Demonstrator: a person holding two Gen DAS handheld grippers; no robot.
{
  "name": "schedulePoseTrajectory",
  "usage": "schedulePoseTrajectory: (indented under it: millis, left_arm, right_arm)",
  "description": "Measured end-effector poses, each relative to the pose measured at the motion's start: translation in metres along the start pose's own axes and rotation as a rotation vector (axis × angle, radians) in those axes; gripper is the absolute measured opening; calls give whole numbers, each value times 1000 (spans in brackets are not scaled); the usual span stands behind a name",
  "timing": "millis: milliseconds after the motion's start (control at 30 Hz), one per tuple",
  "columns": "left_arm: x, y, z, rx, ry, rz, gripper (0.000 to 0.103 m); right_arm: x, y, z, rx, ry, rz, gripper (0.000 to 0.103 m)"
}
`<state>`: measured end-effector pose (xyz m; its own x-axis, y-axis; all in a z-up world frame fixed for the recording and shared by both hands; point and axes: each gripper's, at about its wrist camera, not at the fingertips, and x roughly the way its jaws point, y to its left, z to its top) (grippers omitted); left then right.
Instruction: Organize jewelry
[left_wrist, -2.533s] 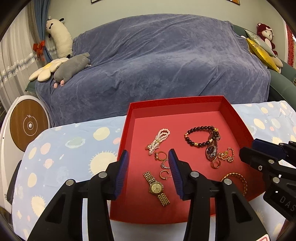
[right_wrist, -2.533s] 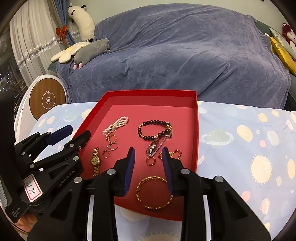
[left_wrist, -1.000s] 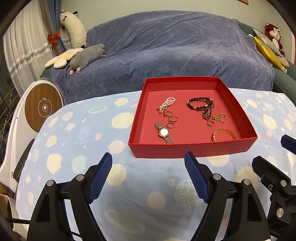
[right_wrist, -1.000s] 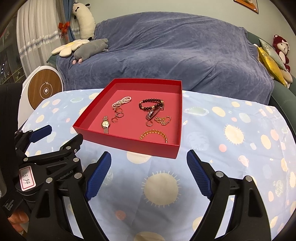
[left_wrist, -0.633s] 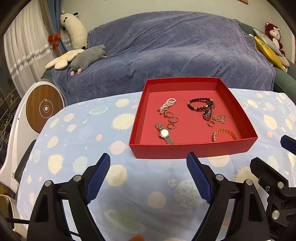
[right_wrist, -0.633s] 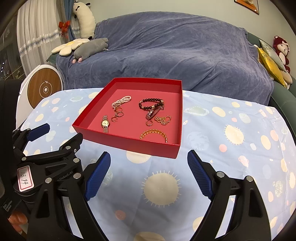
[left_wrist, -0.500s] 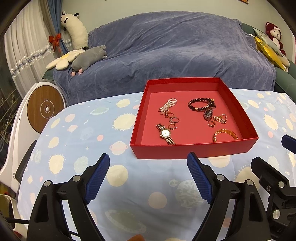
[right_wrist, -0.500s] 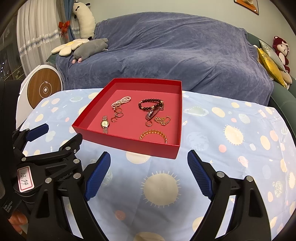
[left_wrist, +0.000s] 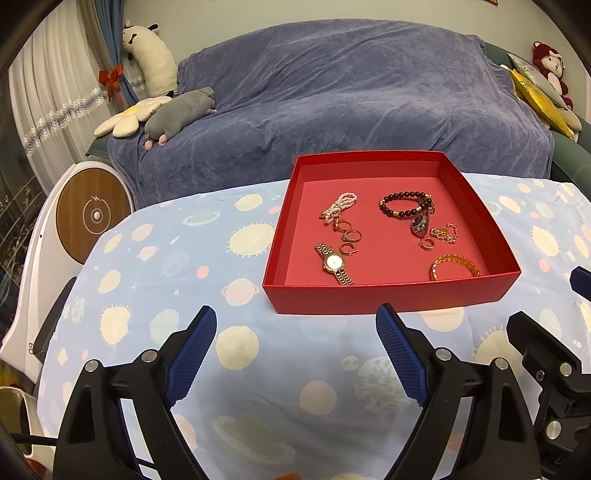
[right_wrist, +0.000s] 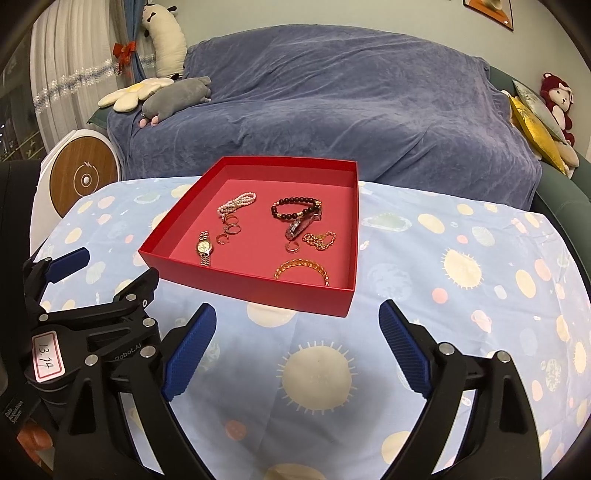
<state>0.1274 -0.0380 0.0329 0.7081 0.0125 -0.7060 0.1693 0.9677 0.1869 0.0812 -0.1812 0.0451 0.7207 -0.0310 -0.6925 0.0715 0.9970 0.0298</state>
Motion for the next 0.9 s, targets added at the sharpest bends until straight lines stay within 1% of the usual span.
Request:
schedulePoseTrajectory:
  millis: [400, 567, 900]
  left_arm:
    - [1, 1, -1, -4, 4, -5, 86]
    - [3, 2, -1, -12, 11, -16, 86]
    - [4, 2, -2, -16, 15, -14, 86]
  right_arm:
    - [1, 0, 0, 3, 0, -3, 89]
    - [1, -2, -1, 11, -9, -16, 93]
    - [1, -2, -1, 14, -11, -17, 93]
